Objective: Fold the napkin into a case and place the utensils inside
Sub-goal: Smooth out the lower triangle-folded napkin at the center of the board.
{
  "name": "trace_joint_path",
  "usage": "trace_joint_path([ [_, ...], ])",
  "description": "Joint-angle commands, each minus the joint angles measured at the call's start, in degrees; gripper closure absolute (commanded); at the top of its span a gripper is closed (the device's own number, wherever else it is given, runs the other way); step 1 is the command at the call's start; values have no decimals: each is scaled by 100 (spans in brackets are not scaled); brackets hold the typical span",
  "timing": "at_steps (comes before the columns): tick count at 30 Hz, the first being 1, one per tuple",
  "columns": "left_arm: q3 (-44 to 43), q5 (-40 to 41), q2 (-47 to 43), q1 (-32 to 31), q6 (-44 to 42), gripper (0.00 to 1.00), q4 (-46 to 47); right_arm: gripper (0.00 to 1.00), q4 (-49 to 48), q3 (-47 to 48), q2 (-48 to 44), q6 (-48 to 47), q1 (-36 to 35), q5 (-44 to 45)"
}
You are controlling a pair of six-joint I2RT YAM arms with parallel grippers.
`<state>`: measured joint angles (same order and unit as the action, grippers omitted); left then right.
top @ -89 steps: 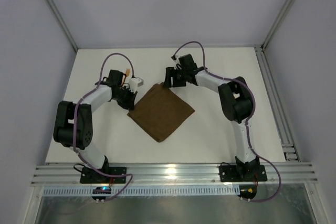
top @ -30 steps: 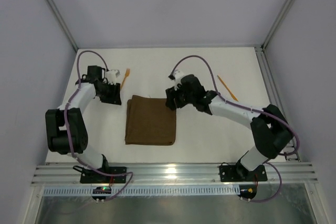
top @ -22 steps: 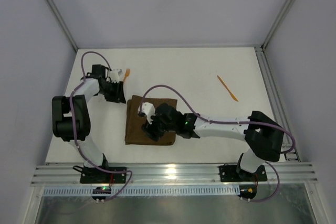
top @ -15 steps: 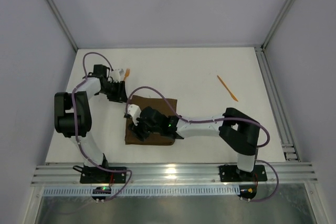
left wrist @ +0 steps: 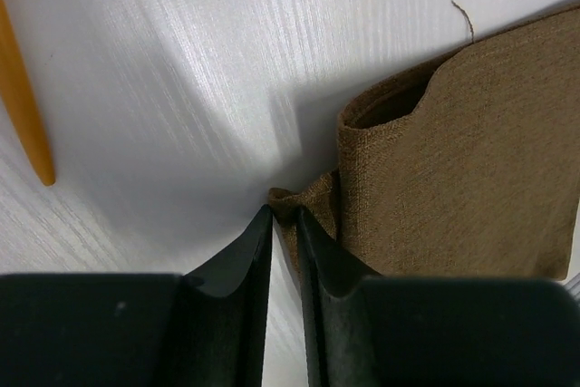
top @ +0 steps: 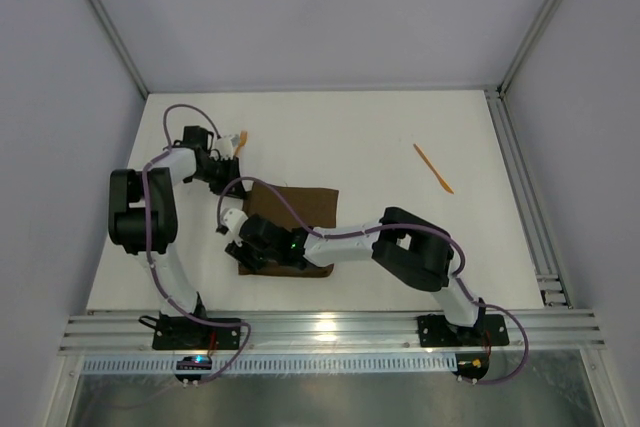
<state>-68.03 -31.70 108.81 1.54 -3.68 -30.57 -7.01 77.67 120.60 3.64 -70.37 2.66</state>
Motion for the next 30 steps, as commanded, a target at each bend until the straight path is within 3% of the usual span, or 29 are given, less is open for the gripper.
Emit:
trace_joint_path([
  [1,-52,-126,78,-40,-27,83,139,51,94,161,-27,14,-56,446],
  [7,-44,-152,79,-40,-18,100,182,51,305,231,-19,-311,-293,754],
  [14,9,-47,-36,-40,-54,100,191,44,253,65,-299,-197,-346,596],
  [22,70,24,-211,-40,-106,100,262,46,550,354,-19,-162,-346,297],
  [24,79,41,-203,-40,-106,100,271,50,657,451,140,-188,-337,165],
  [28,79,59,-159,-40,-89,100,323,78,876,530,236,-249,-337,-1],
  [30,79,59,-159,-40,-98,100,341,87,903,530,219,-258,-337,-107],
])
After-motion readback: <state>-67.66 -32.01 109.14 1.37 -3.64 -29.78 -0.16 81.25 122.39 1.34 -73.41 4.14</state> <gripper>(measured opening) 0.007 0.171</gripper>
